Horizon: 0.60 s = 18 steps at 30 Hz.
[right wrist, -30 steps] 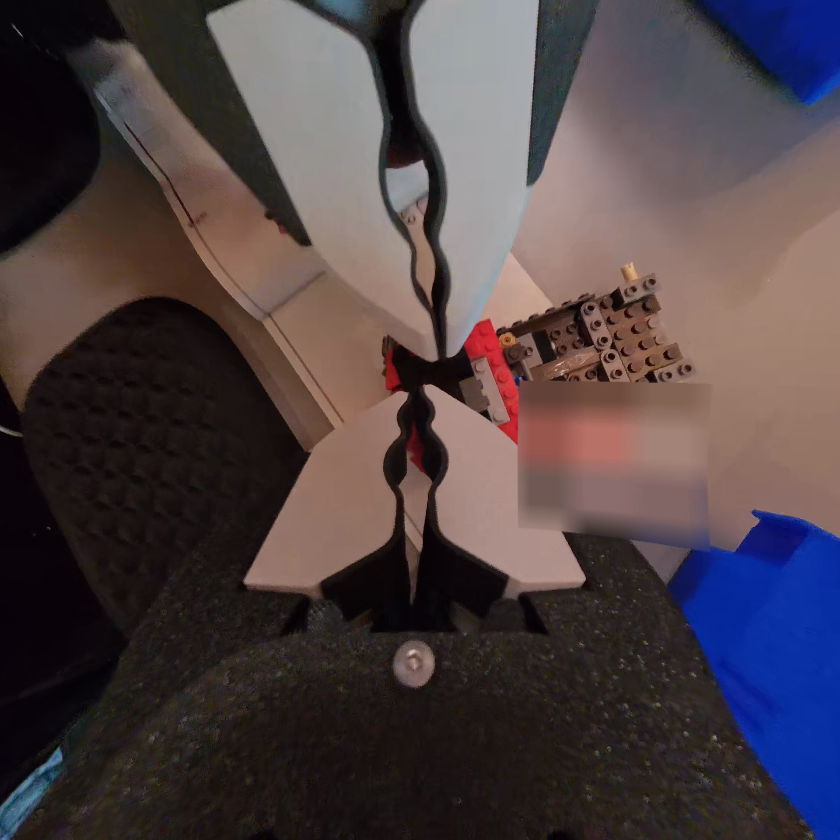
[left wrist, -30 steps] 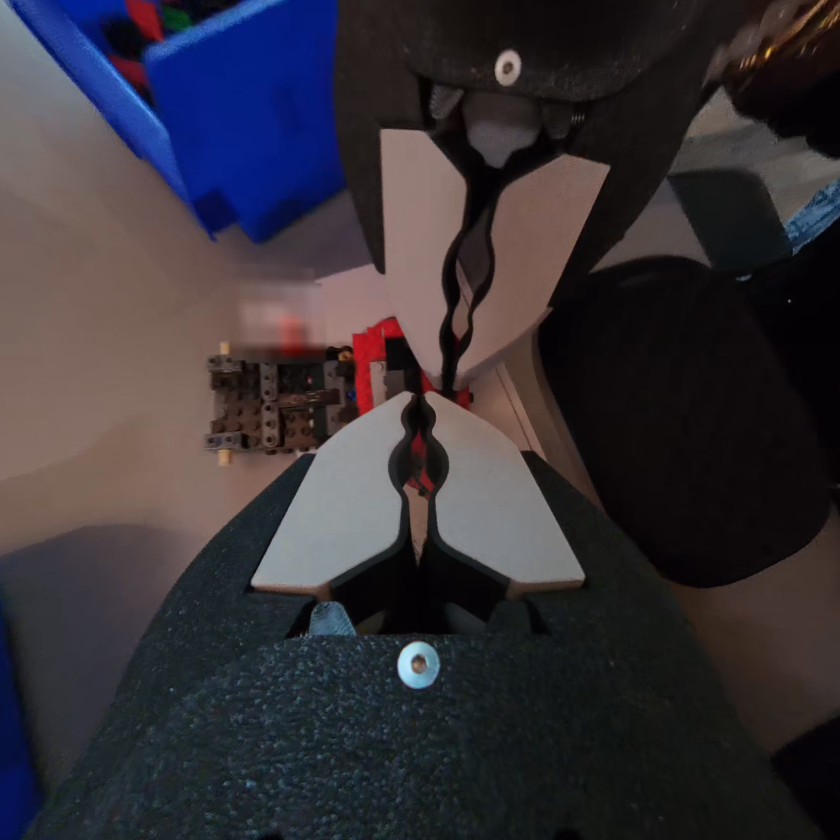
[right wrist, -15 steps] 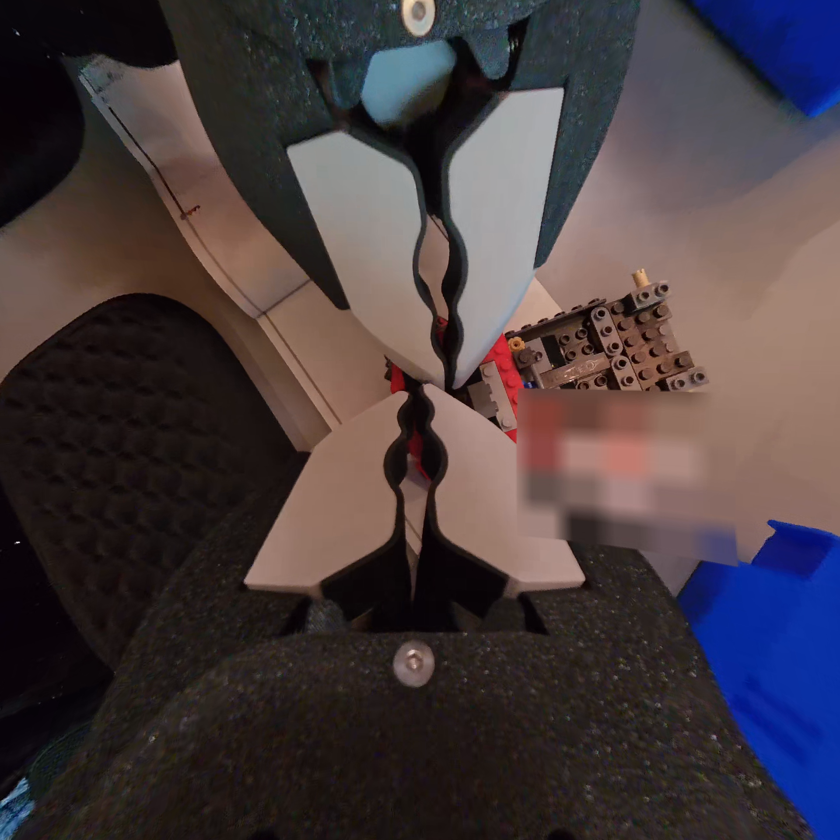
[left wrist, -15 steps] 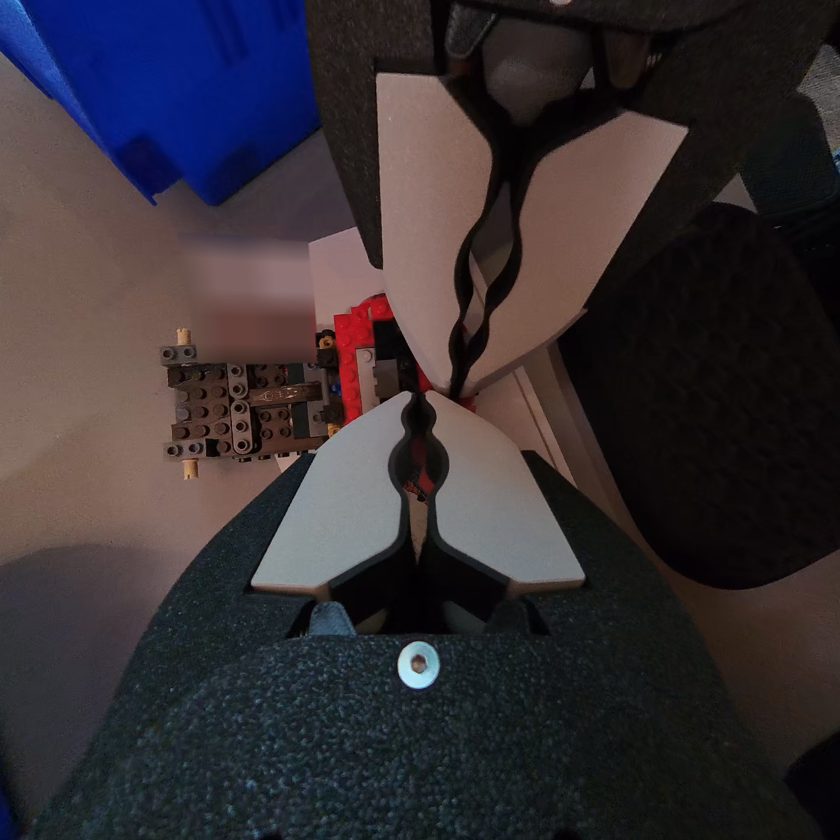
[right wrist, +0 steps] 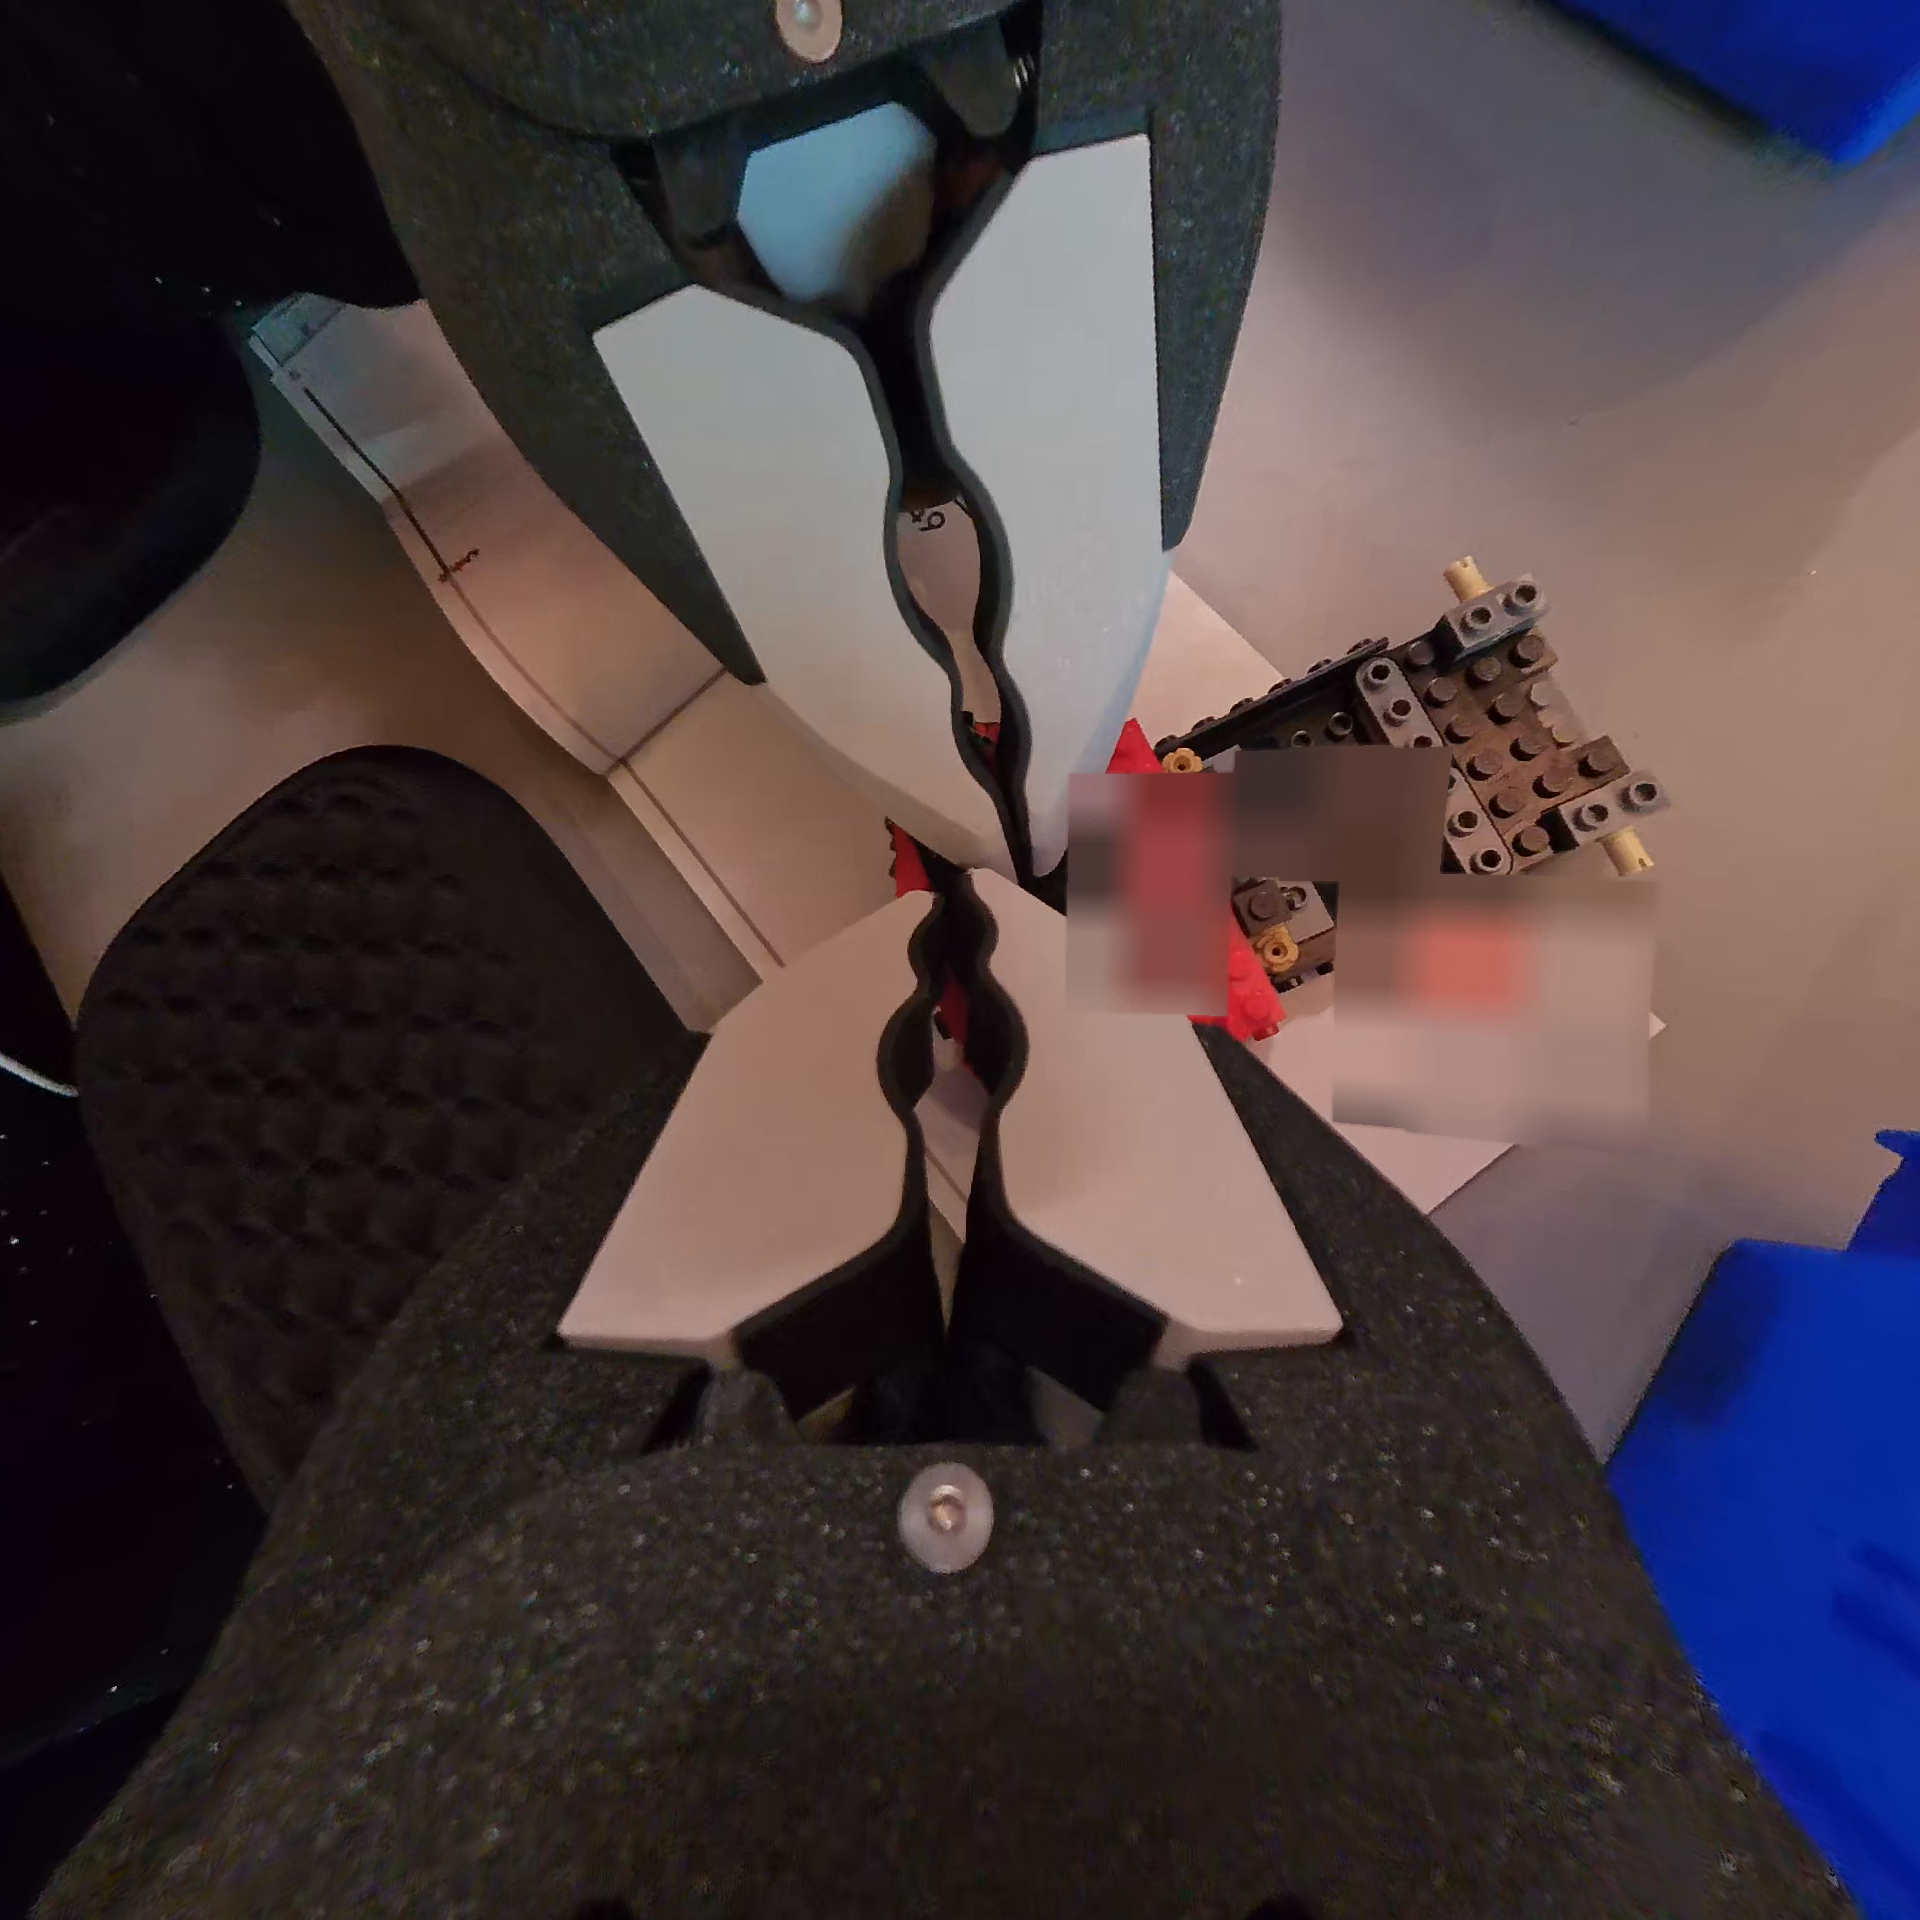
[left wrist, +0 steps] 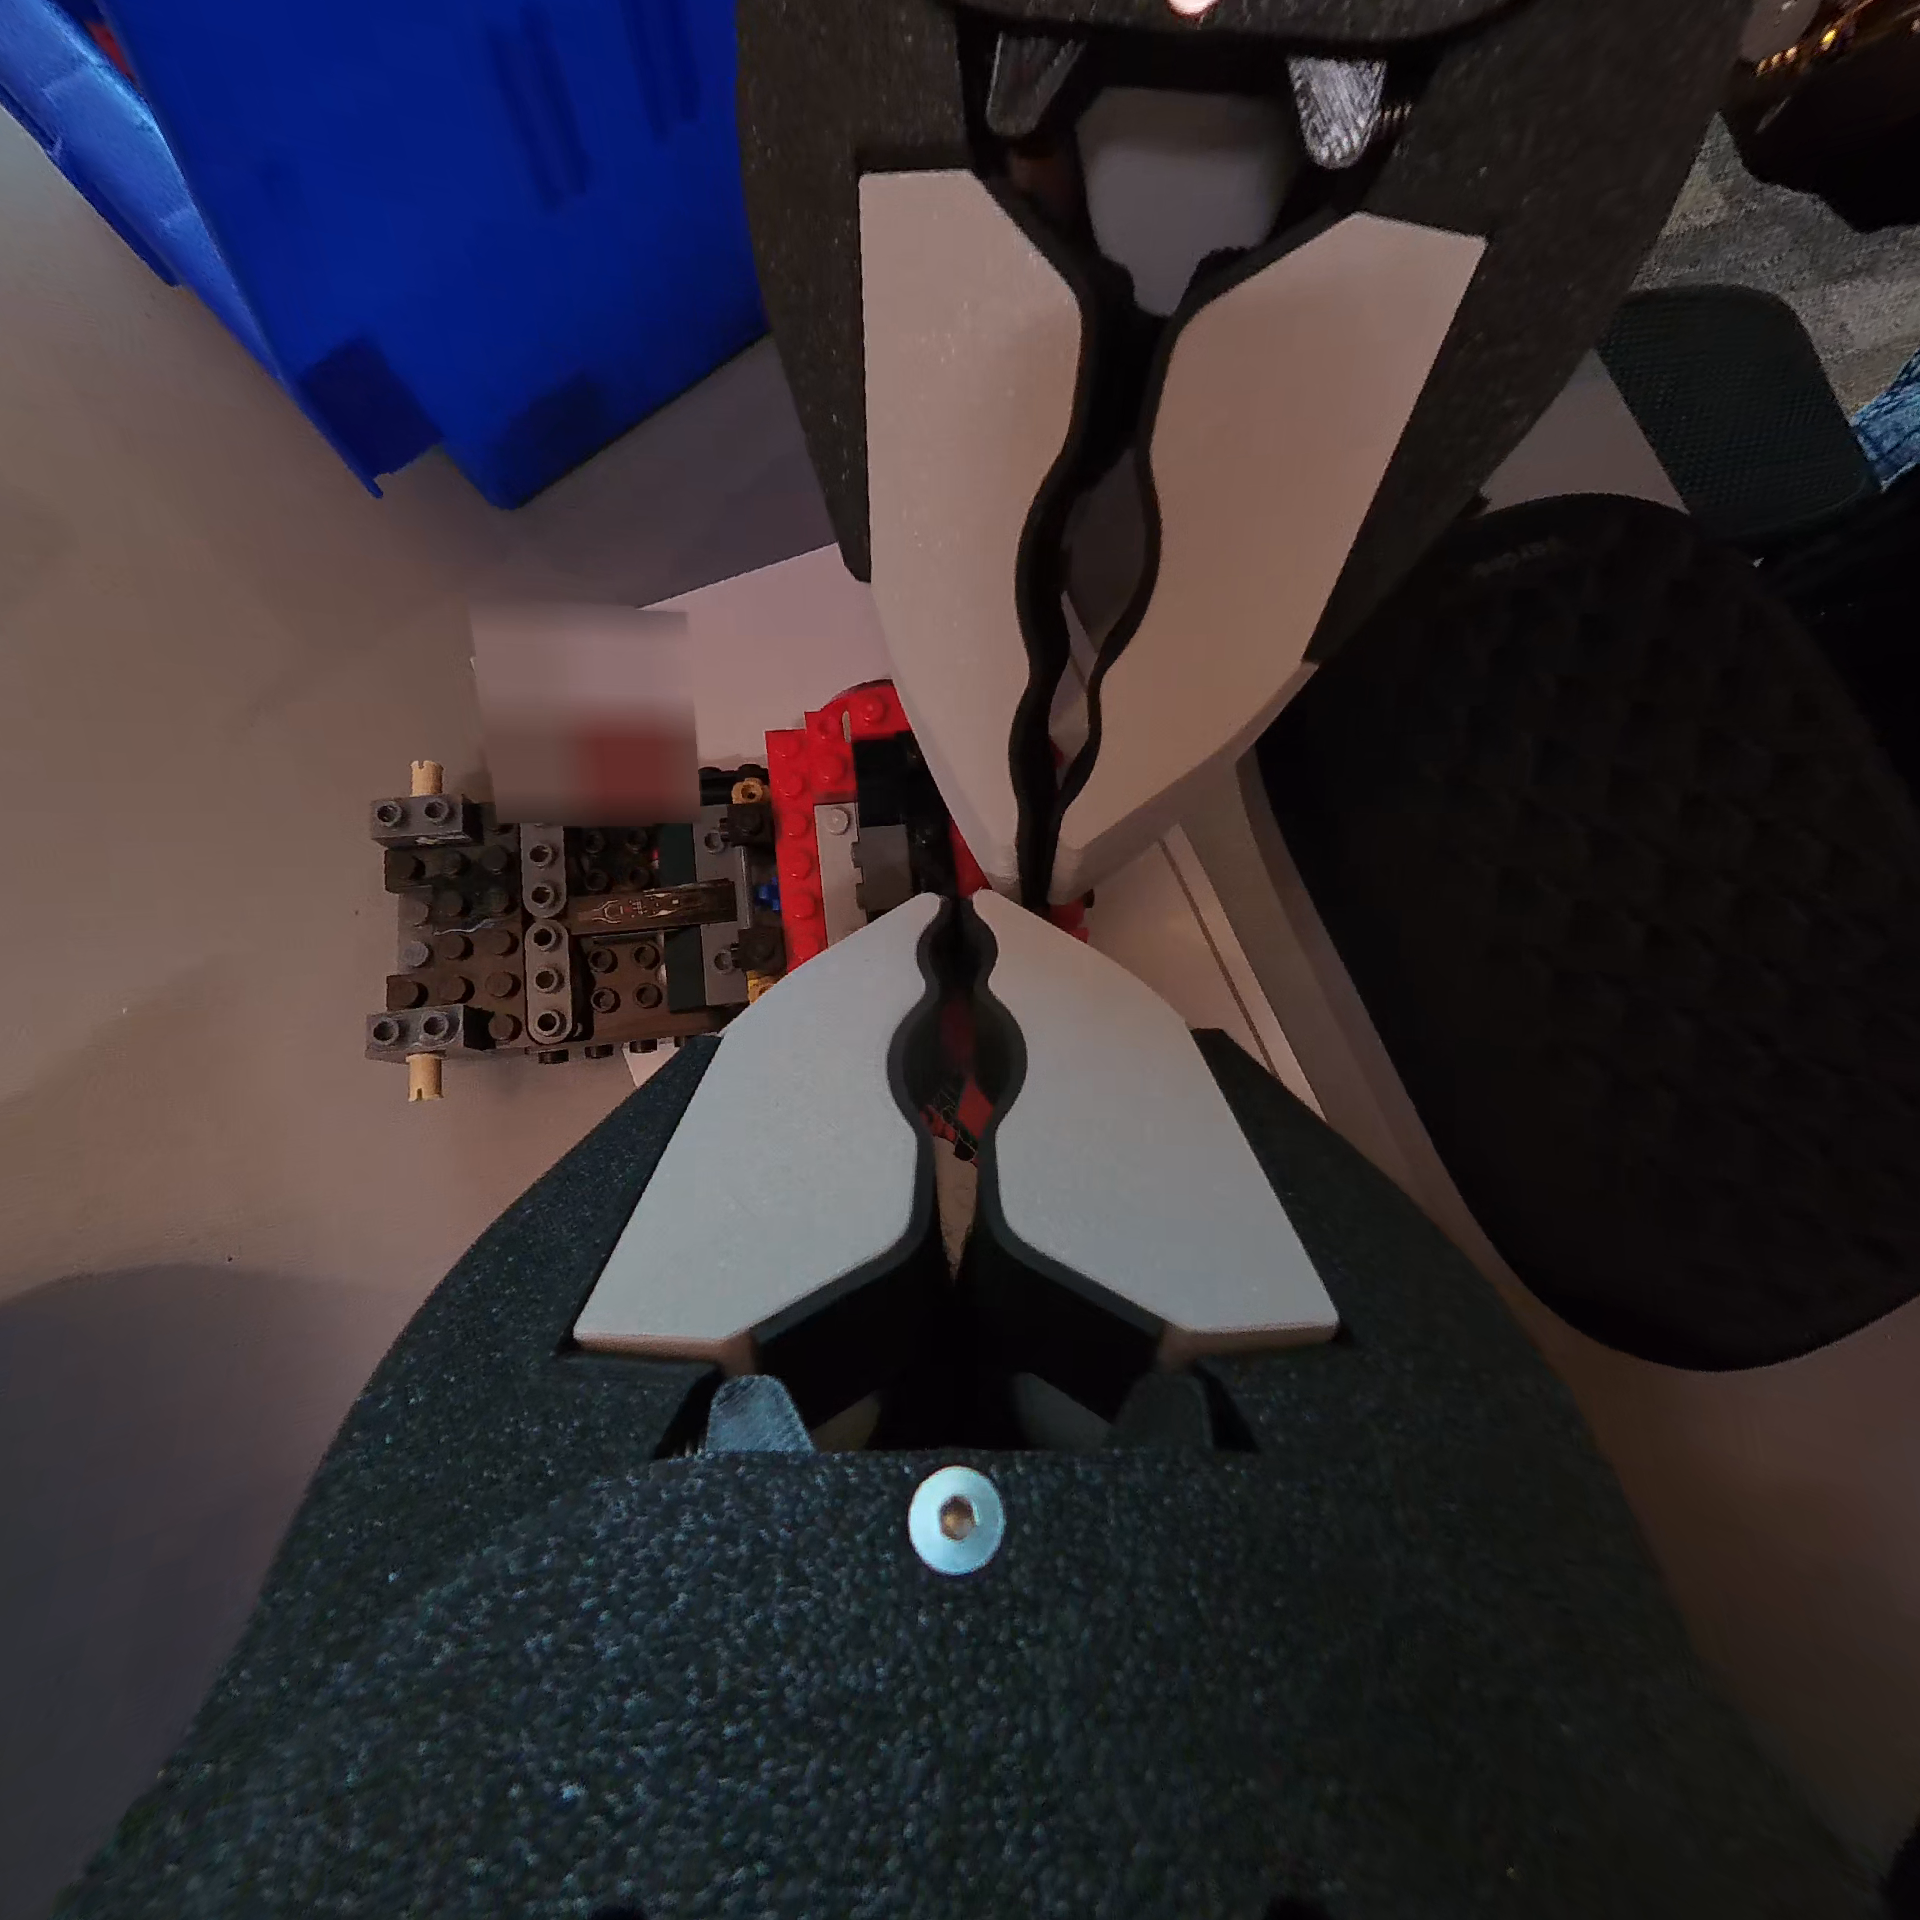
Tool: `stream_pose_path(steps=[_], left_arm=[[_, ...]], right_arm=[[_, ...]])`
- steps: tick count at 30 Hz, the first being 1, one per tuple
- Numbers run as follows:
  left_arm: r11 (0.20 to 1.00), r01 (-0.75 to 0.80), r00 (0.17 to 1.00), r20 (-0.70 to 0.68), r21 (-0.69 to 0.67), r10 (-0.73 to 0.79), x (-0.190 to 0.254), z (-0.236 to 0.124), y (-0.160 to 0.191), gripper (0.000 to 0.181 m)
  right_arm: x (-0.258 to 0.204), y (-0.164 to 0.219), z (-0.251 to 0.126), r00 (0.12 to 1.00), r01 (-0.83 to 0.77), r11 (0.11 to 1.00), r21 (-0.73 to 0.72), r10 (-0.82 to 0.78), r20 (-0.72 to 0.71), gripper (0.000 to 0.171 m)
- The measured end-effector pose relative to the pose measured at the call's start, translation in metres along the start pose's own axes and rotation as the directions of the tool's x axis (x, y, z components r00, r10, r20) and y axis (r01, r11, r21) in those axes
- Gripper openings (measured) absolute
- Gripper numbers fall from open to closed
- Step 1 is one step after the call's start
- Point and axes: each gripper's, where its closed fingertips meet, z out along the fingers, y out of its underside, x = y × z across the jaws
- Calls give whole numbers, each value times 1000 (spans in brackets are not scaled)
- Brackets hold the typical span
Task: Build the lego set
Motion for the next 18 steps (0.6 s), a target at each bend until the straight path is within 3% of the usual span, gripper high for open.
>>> stream_pose_path(steps=[9,12,15,18], left_arm=[[1000,-7,1000,13,11,7,0,0,0,0],[999,-42,999,19,-32,43,-2,-1,-1,0],[999,-33,999,28,26,32,-4,-15,-12,0],[995,-50,996,75,82,44,-6,-41,-21,0]], right_arm=[[1,0,0,999,17,999,-37,-18,-27,2],[1,-2,-1,987,144,987,-74,-149,-57,2],[-9,-20,-15,995,92,993,67,-94,25,14],[5,-25,-38,987,136,986,96,-126,-102,12]])
